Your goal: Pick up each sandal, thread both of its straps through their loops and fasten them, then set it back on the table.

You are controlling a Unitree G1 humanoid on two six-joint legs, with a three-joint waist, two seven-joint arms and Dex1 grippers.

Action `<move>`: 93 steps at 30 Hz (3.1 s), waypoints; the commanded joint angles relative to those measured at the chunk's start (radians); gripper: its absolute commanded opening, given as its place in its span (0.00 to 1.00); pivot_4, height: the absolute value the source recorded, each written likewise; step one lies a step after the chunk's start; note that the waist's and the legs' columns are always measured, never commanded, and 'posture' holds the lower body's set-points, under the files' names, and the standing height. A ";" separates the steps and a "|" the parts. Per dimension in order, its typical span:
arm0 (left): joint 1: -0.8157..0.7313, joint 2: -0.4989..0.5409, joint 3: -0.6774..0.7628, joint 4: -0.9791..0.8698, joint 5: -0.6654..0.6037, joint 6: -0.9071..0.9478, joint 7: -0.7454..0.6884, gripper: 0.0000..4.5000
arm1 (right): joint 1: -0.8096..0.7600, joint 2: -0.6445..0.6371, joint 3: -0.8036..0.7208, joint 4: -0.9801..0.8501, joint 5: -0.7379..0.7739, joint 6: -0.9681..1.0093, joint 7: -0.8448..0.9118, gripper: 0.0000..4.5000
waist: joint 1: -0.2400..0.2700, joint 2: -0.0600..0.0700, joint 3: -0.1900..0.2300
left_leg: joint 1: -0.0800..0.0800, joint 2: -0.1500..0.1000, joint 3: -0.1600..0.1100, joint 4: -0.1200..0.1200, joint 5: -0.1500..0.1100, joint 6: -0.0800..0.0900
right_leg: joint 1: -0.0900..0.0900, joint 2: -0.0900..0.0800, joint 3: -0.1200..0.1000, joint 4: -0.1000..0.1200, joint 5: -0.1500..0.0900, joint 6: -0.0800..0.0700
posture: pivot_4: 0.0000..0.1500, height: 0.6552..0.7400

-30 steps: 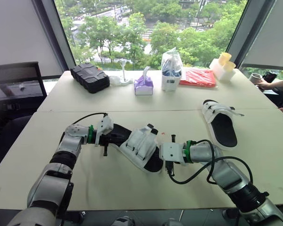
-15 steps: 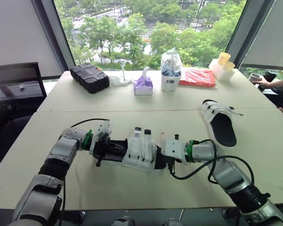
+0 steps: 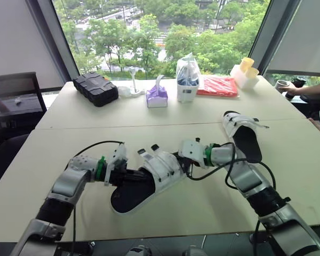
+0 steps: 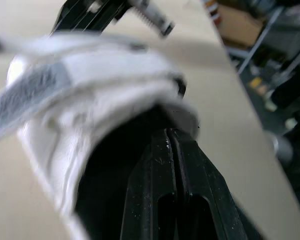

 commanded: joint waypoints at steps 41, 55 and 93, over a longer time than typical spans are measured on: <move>-0.273 -0.174 -0.247 0.485 0.891 -1.198 0.900 0.80 | 0.270 -0.179 -0.273 -0.570 0.243 0.434 -0.061 0.00 | 0.028 0.000 0.000 | 0.000 -0.001 0.002 0.004 -0.002 0.005 | 0.002 -0.002 -0.001 0.002 0.000 0.001 | 1.00 1.00; -0.413 -0.208 -0.231 0.645 0.915 -1.001 1.021 0.01 | 0.318 -0.160 -0.437 -0.706 0.511 0.621 -0.089 0.00 | 0.054 0.001 -0.001 | 0.001 -0.002 0.000 0.015 -0.004 0.008 | 0.009 -0.001 -0.004 0.004 -0.001 0.002 | 1.00 1.00; -0.781 -0.398 -0.299 1.225 0.966 -0.523 1.330 0.99 | 0.243 -0.172 -0.353 -0.664 0.549 0.598 -0.193 0.00 | 0.052 -0.006 0.003 | -0.016 -0.005 0.002 0.019 -0.002 0.004 | -0.007 -0.002 -0.003 0.007 0.000 0.006 | 1.00 1.00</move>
